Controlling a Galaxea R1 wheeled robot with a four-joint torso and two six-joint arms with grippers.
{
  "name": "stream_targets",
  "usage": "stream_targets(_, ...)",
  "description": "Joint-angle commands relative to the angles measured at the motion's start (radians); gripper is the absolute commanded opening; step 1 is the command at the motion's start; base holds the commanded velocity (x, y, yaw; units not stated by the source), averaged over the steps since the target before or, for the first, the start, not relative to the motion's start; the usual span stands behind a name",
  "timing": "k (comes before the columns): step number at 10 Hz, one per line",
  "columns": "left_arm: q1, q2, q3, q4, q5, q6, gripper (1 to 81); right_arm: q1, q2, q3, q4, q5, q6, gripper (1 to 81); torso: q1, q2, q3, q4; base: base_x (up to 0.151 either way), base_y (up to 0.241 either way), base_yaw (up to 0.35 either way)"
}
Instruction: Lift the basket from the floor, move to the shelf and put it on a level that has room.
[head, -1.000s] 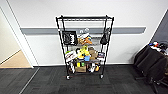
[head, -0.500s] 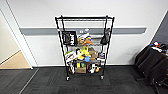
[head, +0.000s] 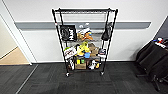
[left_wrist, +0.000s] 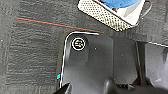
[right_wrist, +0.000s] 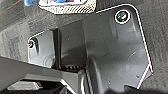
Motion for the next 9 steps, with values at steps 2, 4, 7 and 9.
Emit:
stream_targets(2, -0.077, -0.024, -0.003, -0.012, 0.103, 0.001, 81.1, 0.051, -0.016, 0.010, 0.010, -0.056, 0.002, 81.1, 0.082, -0.128, -0.003, 0.000, 0.000, 0.000, 0.000)
stream_targets(4, -0.103, -0.023, -0.003, -0.012, 0.127, 0.001, 81.1, 0.065, -0.017, 0.008, 0.020, -0.056, 0.002, 81.1, 0.127, -0.199, -0.004, 0.000, 0.000, 0.000, 0.000)
stream_targets(7, -0.154, -0.029, -0.003, -0.010, 0.190, 0.003, 81.1, 0.078, -0.019, 0.008, 0.020, -0.064, 0.002, 81.1, 0.190, -0.299, -0.004, 0.000, 0.000, 0.000, 0.000)
stream_targets(9, -0.186, -0.030, -0.001, 0.002, 0.221, 0.004, 81.1, 0.088, -0.020, 0.008, 0.022, -0.065, 0.002, 81.1, 0.235, -0.371, -0.004, 0.000, 0.000, 0.000, 0.000)
